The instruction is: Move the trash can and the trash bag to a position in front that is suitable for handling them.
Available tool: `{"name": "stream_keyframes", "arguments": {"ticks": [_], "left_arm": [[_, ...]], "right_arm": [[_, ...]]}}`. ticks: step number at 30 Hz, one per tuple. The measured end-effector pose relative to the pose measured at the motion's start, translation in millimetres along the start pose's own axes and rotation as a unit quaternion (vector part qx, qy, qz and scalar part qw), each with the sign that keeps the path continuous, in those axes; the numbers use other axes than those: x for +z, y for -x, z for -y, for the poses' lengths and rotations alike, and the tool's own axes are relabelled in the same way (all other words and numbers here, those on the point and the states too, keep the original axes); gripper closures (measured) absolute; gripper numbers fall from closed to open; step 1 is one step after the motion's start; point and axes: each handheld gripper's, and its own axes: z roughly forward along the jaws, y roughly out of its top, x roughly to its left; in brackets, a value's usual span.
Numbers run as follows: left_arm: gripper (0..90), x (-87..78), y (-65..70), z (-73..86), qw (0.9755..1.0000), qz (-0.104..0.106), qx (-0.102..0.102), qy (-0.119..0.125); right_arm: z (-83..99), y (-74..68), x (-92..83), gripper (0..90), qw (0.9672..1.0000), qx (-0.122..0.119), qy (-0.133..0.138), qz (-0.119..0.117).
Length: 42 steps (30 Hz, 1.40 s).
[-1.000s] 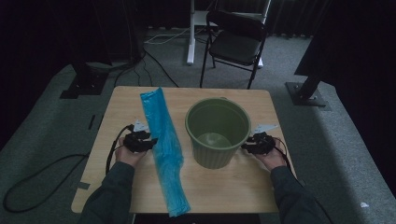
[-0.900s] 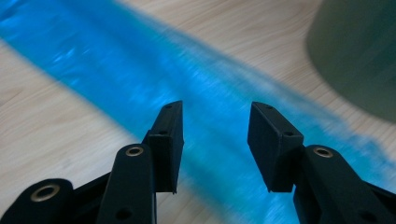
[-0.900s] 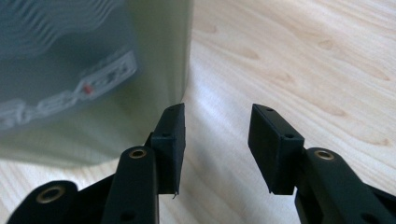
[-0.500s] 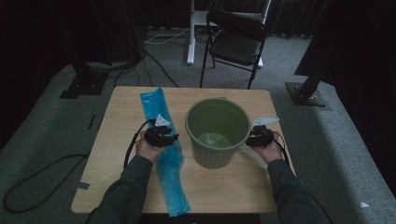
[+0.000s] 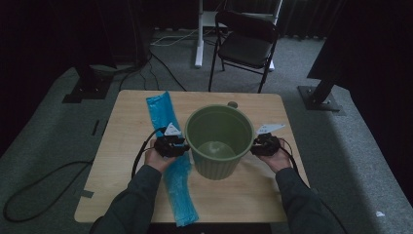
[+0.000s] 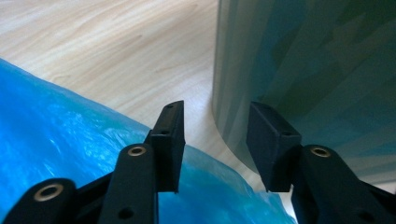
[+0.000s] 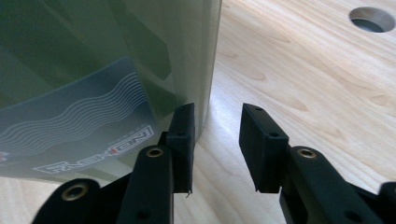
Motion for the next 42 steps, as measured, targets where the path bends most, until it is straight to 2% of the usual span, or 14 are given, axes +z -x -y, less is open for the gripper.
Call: {"name": "stream_keyframes", "arguments": {"ticks": [5, 9, 14, 17, 18, 20, 23, 27, 28, 30, 32, 36, 38, 42], "left_arm": [[59.2, -10.0, 2.4, 8.5, 1.0000, 0.006, 0.005, -0.002], [60.3, -16.0, 6.1, 15.1, 1.0000, 0.007, 0.002, 0.002], [60.3, -24.1, 9.9, 22.6, 0.9999, 0.009, 0.005, 0.002], [56.9, -28.2, 6.9, 26.3, 0.9999, 0.009, -0.005, 0.007], [54.8, -29.5, 4.8, 26.9, 0.9999, 0.005, -0.009, 0.007], [54.2, -32.3, -1.5, 28.7, 0.9995, -0.025, -0.016, 0.004], [52.8, -35.1, -14.6, 36.1, 0.9978, -0.054, -0.037, 0.000], [48.3, -29.3, -36.0, 48.8, 0.9937, -0.096, -0.053, -0.021], [47.9, -29.3, -36.0, 48.8, 0.9937, -0.096, -0.053, -0.021], [46.9, -23.1, -45.5, 53.8, 0.9917, -0.106, -0.066, -0.032], [46.7, -20.8, -46.9, 54.9, 0.9914, -0.107, -0.066, -0.037], [46.8, -9.7, -45.6, 57.6, 0.9907, -0.114, -0.045, -0.059], [48.6, -5.1, -45.8, 59.3, 0.9898, -0.117, -0.036, -0.073], [61.1, -4.2, -50.2, 63.4, 0.9880, -0.121, -0.040, -0.087]], "right_arm": [[1.1, -12.0, -0.1, 66.9, 0.9998, -0.016, -0.004, -0.007], [2.5, -18.5, 0.0, 67.0, 0.9998, -0.016, -0.002, -0.013], [7.4, -26.1, 0.4, 68.2, 0.9993, -0.014, 0.009, -0.033], [8.2, -28.5, 0.1, 66.2, 0.9991, -0.017, 0.009, -0.039], [8.1, -30.3, 0.4, 63.4, 0.9992, -0.018, 0.008, -0.036], [8.2, -30.2, 1.1, 62.0, 0.9993, -0.018, 0.006, -0.031], [9.7, -29.1, 3.3, 59.7, 0.9996, -0.017, 0.000, -0.023], [11.1, -27.6, 3.6, 57.7, 0.9997, -0.015, 0.000, -0.020], [11.0, -27.5, 3.5, 57.2, 0.9997, -0.016, 0.002, -0.020], [11.0, -27.6, 3.5, 56.5, 0.9997, -0.015, 0.003, -0.020], [11.3, -27.5, 3.9, 56.3, 0.9997, -0.017, 0.003, -0.020], [12.3, -26.5, 5.1, 56.0, 0.9997, -0.016, 0.000, -0.020], [12.8, -25.9, 5.6, 56.0, 0.9997, -0.014, -0.001, -0.020], [13.4, -24.7, 5.1, 55.9, 0.9997, -0.015, 0.001, -0.020]]}}
